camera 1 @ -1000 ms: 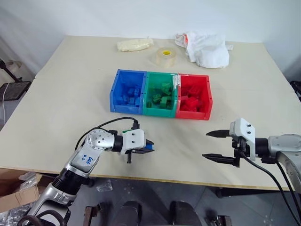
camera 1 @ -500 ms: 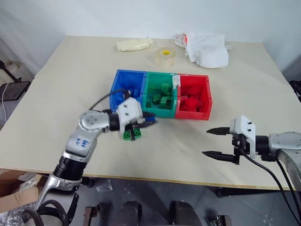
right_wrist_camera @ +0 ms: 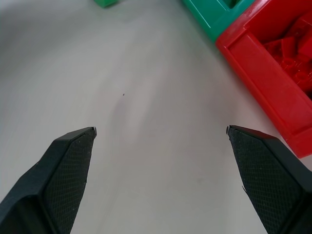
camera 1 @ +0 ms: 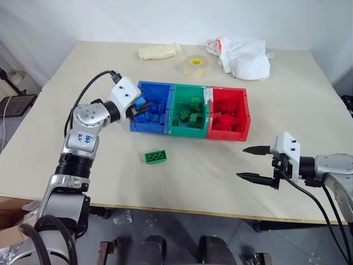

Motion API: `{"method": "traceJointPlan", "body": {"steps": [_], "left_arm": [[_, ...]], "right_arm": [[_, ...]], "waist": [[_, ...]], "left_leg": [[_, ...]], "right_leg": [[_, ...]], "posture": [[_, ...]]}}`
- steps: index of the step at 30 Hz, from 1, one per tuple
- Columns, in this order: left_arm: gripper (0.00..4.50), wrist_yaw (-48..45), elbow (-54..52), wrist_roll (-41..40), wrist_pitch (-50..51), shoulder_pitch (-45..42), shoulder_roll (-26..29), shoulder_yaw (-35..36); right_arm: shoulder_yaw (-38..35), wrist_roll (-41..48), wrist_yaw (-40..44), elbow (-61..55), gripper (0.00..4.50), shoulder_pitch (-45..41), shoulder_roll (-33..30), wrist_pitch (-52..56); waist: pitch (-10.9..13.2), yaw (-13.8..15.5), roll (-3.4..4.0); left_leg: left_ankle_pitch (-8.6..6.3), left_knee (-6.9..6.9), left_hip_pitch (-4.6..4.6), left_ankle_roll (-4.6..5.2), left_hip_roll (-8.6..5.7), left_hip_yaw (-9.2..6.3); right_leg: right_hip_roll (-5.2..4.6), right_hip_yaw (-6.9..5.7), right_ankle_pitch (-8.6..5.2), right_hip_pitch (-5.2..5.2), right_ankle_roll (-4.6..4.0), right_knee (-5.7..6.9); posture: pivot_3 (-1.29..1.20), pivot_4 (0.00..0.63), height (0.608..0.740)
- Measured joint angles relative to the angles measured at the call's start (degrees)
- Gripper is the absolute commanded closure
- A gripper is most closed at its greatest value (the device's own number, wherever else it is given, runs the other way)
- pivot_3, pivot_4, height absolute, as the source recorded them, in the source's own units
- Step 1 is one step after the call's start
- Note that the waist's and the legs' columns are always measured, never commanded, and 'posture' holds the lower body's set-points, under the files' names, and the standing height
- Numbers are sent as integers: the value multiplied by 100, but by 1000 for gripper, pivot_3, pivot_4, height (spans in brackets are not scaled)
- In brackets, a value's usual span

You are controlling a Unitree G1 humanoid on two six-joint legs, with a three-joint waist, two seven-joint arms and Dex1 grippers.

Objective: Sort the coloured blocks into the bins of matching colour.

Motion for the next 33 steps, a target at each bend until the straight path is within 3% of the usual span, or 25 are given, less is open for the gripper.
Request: {"method": "traceJointPlan", "body": {"steps": [3, 7, 13, 17, 22, 28, 33], "left_arm": [[34, -242, 82, -24, -142, -3, 1, -32], [34, -797, -87, -211, -234, 107, 108, -12], [34, -2073, -1456, -1078, 342, 1338, 789, 123], [34, -2867, -2169, -1591, 825, 2313, 1682, 424], [34, -3594, -2298, -1908, 850, 3270, 2343, 896], [34, -3730, -2270, -1998, 634, 3564, 2380, 1217], [34, -3313, -2272, -1897, 413, 3293, 1762, 1033]], "right_arm": [[0, 0, -19, 4, 0, -9, 6, -10], [20, 0, -10, 38, 0, -55, 8, -52], [74, 0, 80, 236, 0, -165, 37, -136], [78, 18, 209, 280, 0, -187, 37, -211], [83, 56, 365, 384, 0, -207, 31, -249], [83, 56, 459, 444, 0, -229, 26, -255], [83, 62, 492, 438, 0, -230, -5, -246]], "waist": [[2, -7, -3], [2, -11, -3], [2, -136, -3], [2, -177, -2], [3, -128, 1], [4, -77, 1], [3, -39, 2]], "left_leg": [[0, 0, -1, 0, 0, 0], [0, 0, -1, 0, 1, 0], [0, -3, 0, 0, 34, 1], [0, -7, 4, 0, 42, 3], [-1, -5, 3, 1, 38, -1], [-1, -6, 3, 2, 37, -2], [-1, -3, 2, 2, 34, -1]], "right_leg": [[0, -1, 0, -1, 0, 1], [0, -1, 0, -1, 0, 2], [1, 1, 0, -3, 0, 1], [3, 6, 0, -2, -1, -1], [-5, 8, 0, 2, -1, -6], [-6, 8, 0, 2, -1, -6], [-4, 7, 0, 2, -1, -4]], "posture": [[0, 150, 740], [0, 150, 740], [0, 150, 740], [0, 150, 740], [0, 150, 740], [0, 150, 740], [0, 150, 740]]}}
